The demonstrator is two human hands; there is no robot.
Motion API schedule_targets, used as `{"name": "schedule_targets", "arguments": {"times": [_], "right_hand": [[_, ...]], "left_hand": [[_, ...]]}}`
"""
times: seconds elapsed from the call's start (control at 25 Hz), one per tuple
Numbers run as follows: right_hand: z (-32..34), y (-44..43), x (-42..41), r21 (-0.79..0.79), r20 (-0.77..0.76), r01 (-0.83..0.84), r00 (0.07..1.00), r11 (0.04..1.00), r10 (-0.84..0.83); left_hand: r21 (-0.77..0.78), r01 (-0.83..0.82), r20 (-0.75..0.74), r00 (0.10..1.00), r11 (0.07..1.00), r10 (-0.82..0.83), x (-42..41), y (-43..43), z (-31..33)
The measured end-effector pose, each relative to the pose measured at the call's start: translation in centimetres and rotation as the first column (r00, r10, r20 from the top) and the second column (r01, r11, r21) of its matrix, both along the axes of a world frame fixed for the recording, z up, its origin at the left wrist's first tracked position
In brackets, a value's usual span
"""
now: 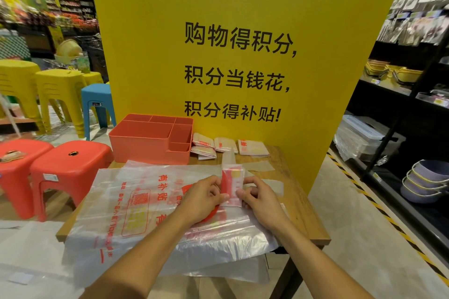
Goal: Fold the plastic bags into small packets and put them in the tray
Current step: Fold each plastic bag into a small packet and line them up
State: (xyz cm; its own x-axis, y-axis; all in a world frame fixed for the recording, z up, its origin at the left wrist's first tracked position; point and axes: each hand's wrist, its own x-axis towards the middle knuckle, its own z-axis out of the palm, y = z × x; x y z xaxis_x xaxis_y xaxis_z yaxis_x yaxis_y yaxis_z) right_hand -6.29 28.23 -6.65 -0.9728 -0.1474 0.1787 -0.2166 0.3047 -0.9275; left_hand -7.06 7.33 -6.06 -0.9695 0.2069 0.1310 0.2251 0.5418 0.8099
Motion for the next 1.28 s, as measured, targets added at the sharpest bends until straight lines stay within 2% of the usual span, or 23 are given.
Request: {"name": "schedule_targets", "arguments": {"times": [0.16,0.28,0.4,0.48,0.64,0.76,0.84,1.0,1.12,1.28], "right_hand": [[-0.5,-0.1,0.1,0.133,-0.086,0.066,0.995,0.989,-0.055],[-1.0,0.0,-0.3,0.227,-0.207,0.076,0.978,0.971,-0.028],[-1.4,0.1,-0.7,0.469,-0.355,0.146,0.934,0.871,0.035],[-1.7,0.1,-0.7,0.572,-0.382,0.161,0.92,0.804,0.087],[-1.2,-0.2,-0.3,0.699,-0.364,0.196,0.925,0.688,0.106],[0.5,0.3,0.0,0.806,-0.243,0.101,0.955,0.584,0.17],[1.9,0.5,-0.4,0.866,-0.172,0.039,0.959,0.499,0.224],[3.3,0.2,-1.4,0.928,-0.168,0.049,0.941,0.37,0.295],[3.1,0.4,-1.5,0.925,-0.168,0.035,0.932,0.378,0.323],[2.5,0.8,-1.6,0.895,-0.198,0.022,0.916,0.446,0.35]], "left_hand": [[-0.045,-0.069,-0.025,0.997,0.997,0.068,0.2,0.5,-0.1],[-0.027,-0.11,-0.049,0.993,0.994,0.109,0.3,0.8,-0.2],[-0.01,-0.107,-0.056,0.993,0.994,0.107,0.4,0.8,-0.2],[-0.067,-0.099,-0.074,0.993,0.993,0.094,0.5,1.0,-0.2],[-0.264,-0.06,-0.058,0.997,0.963,0.046,0.0,1.0,1.2],[-0.342,0.043,0.025,0.999,0.939,-0.037,0.2,1.1,2.2],[-0.403,0.071,0.006,0.997,0.912,-0.074,0.4,1.4,2.5],[-0.406,0.043,-0.052,0.996,0.913,-0.07,0.6,1.9,2.2],[-0.363,0.025,-0.102,0.993,0.932,-0.066,0.7,2.0,2.0],[-0.32,0.009,-0.161,0.985,0.947,-0.063,0.9,1.6,1.9]]}}
